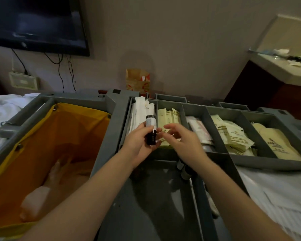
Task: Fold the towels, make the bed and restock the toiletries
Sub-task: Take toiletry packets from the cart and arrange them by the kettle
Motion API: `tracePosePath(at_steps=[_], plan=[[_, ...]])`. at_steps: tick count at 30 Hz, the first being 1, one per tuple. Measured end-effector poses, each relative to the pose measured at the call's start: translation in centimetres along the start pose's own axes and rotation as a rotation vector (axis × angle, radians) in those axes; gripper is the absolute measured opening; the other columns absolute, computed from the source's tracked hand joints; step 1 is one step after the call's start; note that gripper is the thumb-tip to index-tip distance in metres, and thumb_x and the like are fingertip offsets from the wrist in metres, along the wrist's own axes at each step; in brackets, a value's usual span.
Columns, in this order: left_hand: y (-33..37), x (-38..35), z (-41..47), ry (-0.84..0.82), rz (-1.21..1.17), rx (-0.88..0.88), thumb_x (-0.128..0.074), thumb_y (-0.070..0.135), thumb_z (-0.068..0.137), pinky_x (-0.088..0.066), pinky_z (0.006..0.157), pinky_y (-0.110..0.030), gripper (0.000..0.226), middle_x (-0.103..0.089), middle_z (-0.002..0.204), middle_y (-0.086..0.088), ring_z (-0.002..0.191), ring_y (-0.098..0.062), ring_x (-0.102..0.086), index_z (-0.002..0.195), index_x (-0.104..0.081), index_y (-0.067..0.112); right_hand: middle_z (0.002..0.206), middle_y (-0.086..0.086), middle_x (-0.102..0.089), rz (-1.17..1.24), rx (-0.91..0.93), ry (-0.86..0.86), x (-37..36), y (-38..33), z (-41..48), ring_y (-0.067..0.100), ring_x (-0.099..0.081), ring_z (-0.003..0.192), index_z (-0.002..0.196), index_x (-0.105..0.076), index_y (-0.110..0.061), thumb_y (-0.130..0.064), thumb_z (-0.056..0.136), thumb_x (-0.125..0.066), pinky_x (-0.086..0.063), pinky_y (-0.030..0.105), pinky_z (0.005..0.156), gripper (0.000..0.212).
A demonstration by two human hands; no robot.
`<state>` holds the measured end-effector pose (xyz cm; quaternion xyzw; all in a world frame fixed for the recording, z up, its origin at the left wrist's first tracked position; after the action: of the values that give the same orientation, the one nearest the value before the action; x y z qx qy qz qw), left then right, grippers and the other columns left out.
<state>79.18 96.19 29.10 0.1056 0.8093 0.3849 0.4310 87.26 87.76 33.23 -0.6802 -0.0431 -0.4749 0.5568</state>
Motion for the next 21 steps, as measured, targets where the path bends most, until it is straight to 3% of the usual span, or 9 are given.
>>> tracePosePath(at_steps=[6, 11, 15, 19, 21], plan=[[-1.0, -1.1, -0.8, -0.107, -0.176, 0.053, -0.046, 0.012, 0.096, -0.047, 0.095, -0.052, 0.038, -0.061, 0.122, -0.018, 0.112, -0.034, -0.059, 0.134, -0.047, 0.011, 0.109, -0.025, -0.051, 0.095, 0.064, 0.000, -1.1, -2.0, -3.6, -0.007, -0.055, 0.095, 0.138, -0.036, -0.037, -0.035, 0.086, -0.066, -0.048, 0.015, 0.080, 0.060], [-1.6, -2.8, -1.8, -0.157, -0.192, 0.059, -0.043, 0.008, 0.097, -0.048, 0.088, -0.050, 0.038, -0.062, 0.121, -0.017, 0.113, -0.034, -0.057, 0.135, -0.043, 0.011, 0.087, -0.020, -0.055, 0.077, 0.038, 0.124, -0.2, -1.4, -4.6, -0.007, -0.054, 0.080, 0.133, -0.045, -0.027, -0.020, 0.095, -0.055, -0.043, 0.006, 0.068, 0.041], [-2.1, -3.6, -2.4, -0.197, -0.150, 0.070, -0.044, 0.010, 0.097, -0.050, 0.087, -0.049, 0.039, -0.064, 0.121, -0.015, 0.113, -0.034, -0.059, 0.135, -0.042, 0.014, 0.089, -0.012, -0.063, 0.252, -0.044, 0.137, 0.2, -0.5, -5.8, -0.002, -0.061, 0.080, 0.129, -0.045, -0.033, -0.026, 0.092, -0.059, -0.049, 0.014, 0.068, 0.040], [-3.5, -4.7, -3.6, -0.236, -0.124, 0.150, -0.043, 0.010, 0.098, -0.053, 0.080, -0.047, 0.038, -0.063, 0.121, -0.017, 0.106, -0.033, -0.063, 0.135, -0.043, 0.017, 0.096, -0.012, -0.063, 0.284, -0.085, 0.261, 1.0, 0.3, -7.3, -0.002, -0.061, 0.084, 0.119, -0.048, -0.034, -0.032, 0.089, -0.062, -0.050, 0.014, 0.066, 0.033], [-3.6, -5.0, -3.9, -0.231, -0.051, 0.138, -0.043, 0.011, 0.097, -0.048, 0.093, -0.052, 0.037, -0.061, 0.121, -0.017, 0.110, -0.033, -0.061, 0.134, -0.044, 0.018, 0.097, -0.012, -0.063, 0.303, -0.093, 0.313, 1.8, 0.6, -7.9, -0.002, -0.061, 0.082, 0.115, -0.051, -0.032, -0.028, 0.092, -0.058, -0.049, 0.014, 0.063, 0.024]])
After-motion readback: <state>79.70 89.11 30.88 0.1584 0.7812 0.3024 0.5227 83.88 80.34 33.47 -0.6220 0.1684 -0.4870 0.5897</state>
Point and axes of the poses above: each hand's wrist, its own z-axis towards the middle knuckle, its own x-axis out of the back of the hand, y = z × x, the point moved 8 cm from there along z, towards the middle knuckle
